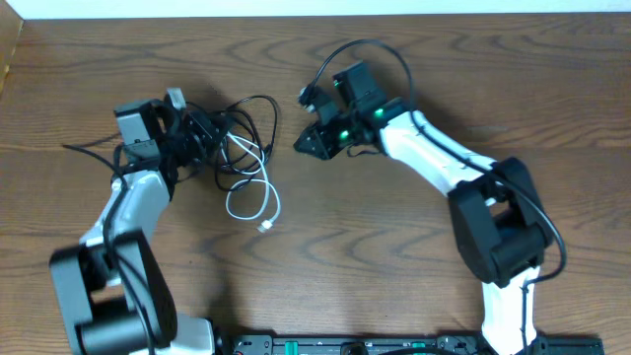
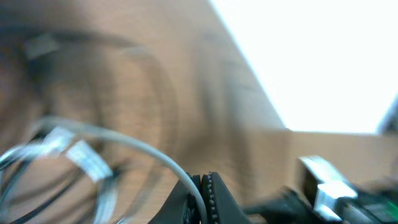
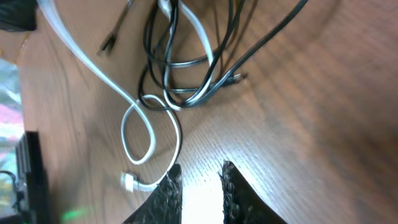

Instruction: Untangle cables

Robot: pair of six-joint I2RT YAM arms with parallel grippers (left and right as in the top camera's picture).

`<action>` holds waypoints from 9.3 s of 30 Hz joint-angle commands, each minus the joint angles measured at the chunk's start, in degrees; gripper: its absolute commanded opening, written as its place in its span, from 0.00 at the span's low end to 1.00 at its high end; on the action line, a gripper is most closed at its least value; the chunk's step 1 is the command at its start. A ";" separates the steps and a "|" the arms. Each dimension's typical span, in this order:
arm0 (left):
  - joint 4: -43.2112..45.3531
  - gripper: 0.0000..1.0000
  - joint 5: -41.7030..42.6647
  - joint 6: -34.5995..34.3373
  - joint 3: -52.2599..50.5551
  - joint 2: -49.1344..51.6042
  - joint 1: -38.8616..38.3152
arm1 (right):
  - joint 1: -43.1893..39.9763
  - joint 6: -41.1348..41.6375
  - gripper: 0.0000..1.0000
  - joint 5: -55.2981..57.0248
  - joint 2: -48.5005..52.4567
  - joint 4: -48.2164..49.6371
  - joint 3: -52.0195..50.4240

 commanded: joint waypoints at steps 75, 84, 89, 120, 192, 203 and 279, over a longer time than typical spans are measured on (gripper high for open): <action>24.87 0.07 13.60 1.44 0.83 -30.42 -1.38 | 8.66 -18.82 0.41 10.67 -4.85 -9.68 -1.88; 24.44 0.08 13.66 -1.18 0.83 -30.42 1.68 | 10.38 -16.09 0.40 14.47 -4.85 -6.40 -4.15; 22.69 0.07 13.64 -1.11 0.83 -30.42 1.95 | 11.17 -11.78 0.38 26.34 -4.85 -0.94 -6.75; -3.96 0.08 3.69 14.60 0.76 -24.17 3.93 | 11.19 -5.22 0.21 37.29 -4.15 12.09 -12.13; -22.71 0.08 -5.99 31.56 0.02 -7.45 -0.22 | 7.78 21.05 0.31 8.96 2.45 15.56 -12.17; -23.17 0.07 -8.96 31.54 0.00 -7.45 -0.37 | 8.02 27.67 0.32 12.57 2.54 15.50 -12.17; -24.22 0.98 -13.44 31.50 0.00 -6.69 -1.18 | 5.68 5.97 0.99 25.86 -1.51 15.78 -11.74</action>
